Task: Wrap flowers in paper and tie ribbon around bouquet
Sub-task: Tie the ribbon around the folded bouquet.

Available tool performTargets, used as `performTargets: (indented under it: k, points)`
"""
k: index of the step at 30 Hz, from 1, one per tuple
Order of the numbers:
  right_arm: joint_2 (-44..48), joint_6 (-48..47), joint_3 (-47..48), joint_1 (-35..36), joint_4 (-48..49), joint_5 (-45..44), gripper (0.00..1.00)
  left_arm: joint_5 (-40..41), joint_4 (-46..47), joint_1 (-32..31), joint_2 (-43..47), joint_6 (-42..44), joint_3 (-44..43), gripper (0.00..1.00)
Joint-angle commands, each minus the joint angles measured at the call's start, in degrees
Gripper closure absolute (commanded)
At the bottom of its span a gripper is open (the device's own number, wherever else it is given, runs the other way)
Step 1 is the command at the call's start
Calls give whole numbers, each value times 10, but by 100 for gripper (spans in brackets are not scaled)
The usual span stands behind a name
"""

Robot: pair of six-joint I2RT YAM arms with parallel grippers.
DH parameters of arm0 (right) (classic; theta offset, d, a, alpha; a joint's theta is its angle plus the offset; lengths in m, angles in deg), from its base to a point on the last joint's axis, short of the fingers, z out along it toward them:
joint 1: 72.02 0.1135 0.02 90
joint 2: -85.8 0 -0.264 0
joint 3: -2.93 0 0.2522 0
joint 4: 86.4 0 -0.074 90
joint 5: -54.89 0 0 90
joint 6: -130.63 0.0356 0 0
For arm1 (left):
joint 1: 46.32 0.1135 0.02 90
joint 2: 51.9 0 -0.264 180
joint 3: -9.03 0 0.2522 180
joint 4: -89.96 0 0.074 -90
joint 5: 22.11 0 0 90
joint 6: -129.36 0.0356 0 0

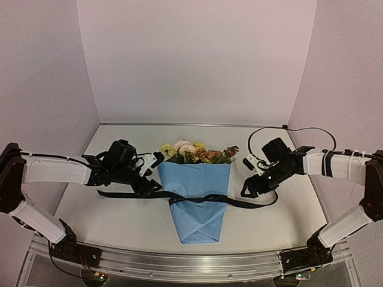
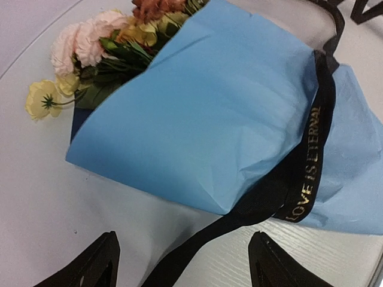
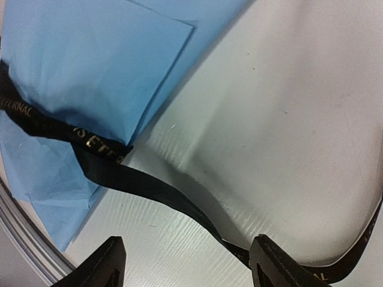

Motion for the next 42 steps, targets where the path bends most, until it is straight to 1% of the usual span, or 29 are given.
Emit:
performTargets:
  k: [1, 5, 9, 12, 15, 20, 23, 27, 31, 35, 38, 42]
  points:
    - [24, -85, -15, 23, 13, 11, 23, -24, -17, -13, -52, 117, -27, 23]
    - [25, -104, -17, 32, 9, 0, 22, -10, 5, -23, -80, 144, -21, 23]
    - [22, -113, -17, 36, 9, -7, 21, -4, 52, -25, -94, 150, -12, 22]
    - [13, -120, -14, 43, 9, -9, 20, -2, 67, -29, -115, 157, -14, 22]
    - [-2, -127, -8, 52, 9, -17, 18, -1, 73, -32, -135, 158, -23, 24]
    - [-25, -132, 2, 70, 15, -30, 18, -1, 74, -33, -153, 153, -35, 26]
    - [-40, -134, 8, 84, 23, -40, 18, 3, 82, -33, -158, 149, -36, 30]
    - [-72, -139, 20, 105, 33, -58, 18, 6, 82, -33, -160, 147, -37, 37]
    - [-103, -155, 27, 125, 60, -107, 19, 16, 89, -33, -148, 148, -28, 39]
    - [-133, -163, 36, 135, 95, -138, 20, 20, 83, -33, -144, 148, -28, 45]
    - [-150, -163, 43, 143, 114, -163, 23, 20, 82, -33, -140, 147, -26, 46]
    - [-164, -156, 49, 152, 127, -173, 27, 16, 80, -33, -139, 144, -27, 47]
